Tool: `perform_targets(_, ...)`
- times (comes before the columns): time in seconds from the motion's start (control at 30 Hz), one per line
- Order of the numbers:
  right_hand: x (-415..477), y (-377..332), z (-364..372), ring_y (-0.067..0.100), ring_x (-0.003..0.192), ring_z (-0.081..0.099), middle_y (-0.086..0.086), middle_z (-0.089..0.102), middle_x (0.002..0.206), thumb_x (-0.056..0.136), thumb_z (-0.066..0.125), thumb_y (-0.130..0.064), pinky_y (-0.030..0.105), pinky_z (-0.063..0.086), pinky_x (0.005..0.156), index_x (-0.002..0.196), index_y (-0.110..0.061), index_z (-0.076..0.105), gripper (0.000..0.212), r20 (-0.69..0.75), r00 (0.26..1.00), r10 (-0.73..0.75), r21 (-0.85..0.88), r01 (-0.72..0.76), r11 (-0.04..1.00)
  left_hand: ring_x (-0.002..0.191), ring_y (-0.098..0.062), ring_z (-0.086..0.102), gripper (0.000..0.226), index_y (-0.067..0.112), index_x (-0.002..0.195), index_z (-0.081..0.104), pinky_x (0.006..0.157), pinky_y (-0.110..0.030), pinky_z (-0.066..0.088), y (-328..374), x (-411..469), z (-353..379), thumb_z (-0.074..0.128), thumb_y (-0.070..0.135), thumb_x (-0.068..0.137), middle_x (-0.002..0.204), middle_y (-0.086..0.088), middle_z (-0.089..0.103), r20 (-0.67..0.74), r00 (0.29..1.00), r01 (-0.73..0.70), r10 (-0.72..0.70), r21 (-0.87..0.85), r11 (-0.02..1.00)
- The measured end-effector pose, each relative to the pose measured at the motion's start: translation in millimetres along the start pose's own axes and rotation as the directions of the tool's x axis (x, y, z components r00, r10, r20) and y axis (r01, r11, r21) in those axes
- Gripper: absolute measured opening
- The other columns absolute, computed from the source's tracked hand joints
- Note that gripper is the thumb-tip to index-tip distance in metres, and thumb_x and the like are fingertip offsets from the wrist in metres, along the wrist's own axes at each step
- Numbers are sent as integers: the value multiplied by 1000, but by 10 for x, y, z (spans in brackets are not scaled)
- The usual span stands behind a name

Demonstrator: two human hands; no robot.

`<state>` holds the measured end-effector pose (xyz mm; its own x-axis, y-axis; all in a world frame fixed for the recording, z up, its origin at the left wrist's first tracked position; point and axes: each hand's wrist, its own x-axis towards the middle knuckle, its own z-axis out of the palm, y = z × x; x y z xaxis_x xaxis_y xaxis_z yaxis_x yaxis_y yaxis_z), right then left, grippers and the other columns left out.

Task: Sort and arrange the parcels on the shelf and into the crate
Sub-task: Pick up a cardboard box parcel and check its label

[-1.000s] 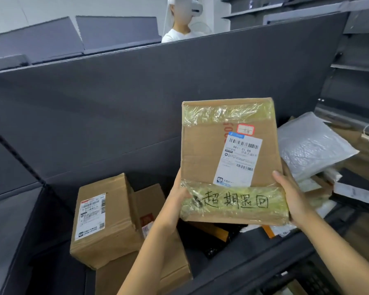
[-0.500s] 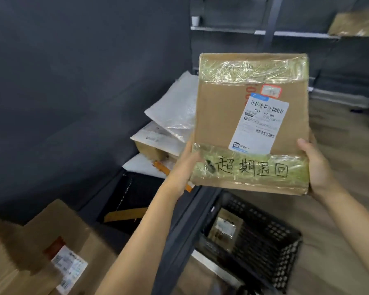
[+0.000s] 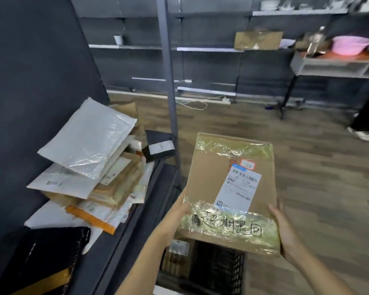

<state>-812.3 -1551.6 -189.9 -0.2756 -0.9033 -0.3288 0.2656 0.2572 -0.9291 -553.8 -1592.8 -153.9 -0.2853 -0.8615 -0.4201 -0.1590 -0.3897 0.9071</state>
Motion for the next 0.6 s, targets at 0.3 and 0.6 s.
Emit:
perform_targets(0.3,220,925,-597,26,120,52,12,56,132,98,35,-9,46,35,107,136,-20,39,39,-148,975,167,-34,-174,984,121,-3,32,71,54,128,33,95,-22,26,-1016,770,440,37,-3,86,136,25,34,96,961,258,-259,25,966)
perform_targets(0.6,841,2522,-518,4,86,68,-4,65,107,100,35,-9,26,55,75,121,-28,48,32,-231,903,362,29,-365,930,90,11,42,70,45,143,21,64,-8,45,-2473,1431,206,41,2,92,104,33,41,101,899,431,-426,-28,902)
